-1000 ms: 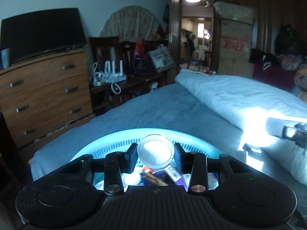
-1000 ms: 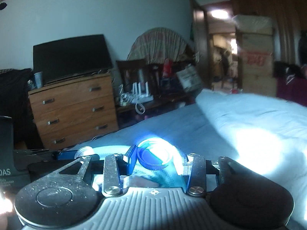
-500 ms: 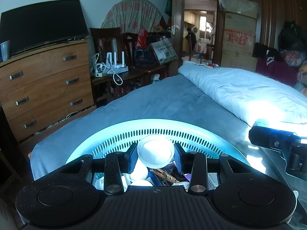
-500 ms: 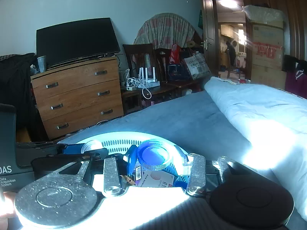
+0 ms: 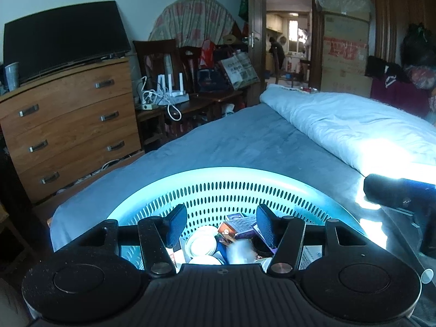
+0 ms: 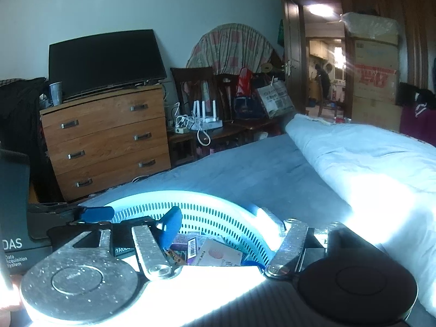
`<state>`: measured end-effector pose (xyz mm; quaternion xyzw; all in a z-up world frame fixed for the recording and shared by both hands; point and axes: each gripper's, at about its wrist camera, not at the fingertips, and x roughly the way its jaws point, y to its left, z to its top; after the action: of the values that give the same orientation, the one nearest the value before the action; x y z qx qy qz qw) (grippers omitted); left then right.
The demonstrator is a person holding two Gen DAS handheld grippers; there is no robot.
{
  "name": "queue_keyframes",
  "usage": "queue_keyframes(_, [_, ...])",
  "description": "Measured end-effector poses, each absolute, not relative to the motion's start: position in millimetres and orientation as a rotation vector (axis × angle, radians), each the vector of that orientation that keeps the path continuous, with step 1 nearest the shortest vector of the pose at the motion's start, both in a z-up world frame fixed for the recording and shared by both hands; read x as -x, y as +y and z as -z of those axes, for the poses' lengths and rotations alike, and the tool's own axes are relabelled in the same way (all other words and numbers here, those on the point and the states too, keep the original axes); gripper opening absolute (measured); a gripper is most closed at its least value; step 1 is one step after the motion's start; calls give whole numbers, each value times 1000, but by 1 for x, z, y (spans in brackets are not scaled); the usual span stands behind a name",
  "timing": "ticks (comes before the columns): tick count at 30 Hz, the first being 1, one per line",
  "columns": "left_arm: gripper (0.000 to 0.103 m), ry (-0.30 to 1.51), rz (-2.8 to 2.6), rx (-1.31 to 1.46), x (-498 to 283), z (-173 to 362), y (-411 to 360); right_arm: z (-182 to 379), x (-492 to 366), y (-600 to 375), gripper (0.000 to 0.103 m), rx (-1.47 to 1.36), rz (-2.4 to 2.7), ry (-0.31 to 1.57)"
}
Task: Organize objects
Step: 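Open both tools over the basket to drop the caps, then move both open tools back over the blanket beside the basket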
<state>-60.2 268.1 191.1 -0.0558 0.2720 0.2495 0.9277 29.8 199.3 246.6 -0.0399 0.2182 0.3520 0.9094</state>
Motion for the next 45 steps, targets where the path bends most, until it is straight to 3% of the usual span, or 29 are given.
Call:
queue_keyframes(5, [61,515,-477,82,67,-196,249,-251,-13,164,80,50,-662,360])
queue_keyframes(7, [61,441,-400,45,79,-203,223,-249,5,134,96,27,-591,273])
queue_keyframes(9, [68,373,-290,2,94,-208,189,-238,29,90,103,-2,-470,181])
queue_keyframes(14, [82,351,12,-112,121,-176,84,-162,72,-23,103,-40,-178,267])
queue_keyframes(22, [79,718,64,-111,83,-30,26,-19,82,-101,102,-71,24,656])
queue_keyframes(25, [80,751,20,-120,72,-7,27,-5,73,-91,102,-57,28,666])
queue_keyframes(26, [85,745,14,-116,70,-7,30,-4,71,-85,102,-60,25,657])
queue_keyframes(30, [88,714,-16,-137,60,-13,36,-4,61,-60,102,-97,10,616])
queue_keyframes(33, [103,701,-58,-127,51,-10,42,-1,44,-47,103,-75,40,653])
queue_keyframes(45, [103,682,-44,-91,57,2,49,3,49,-48,103,-69,53,659])
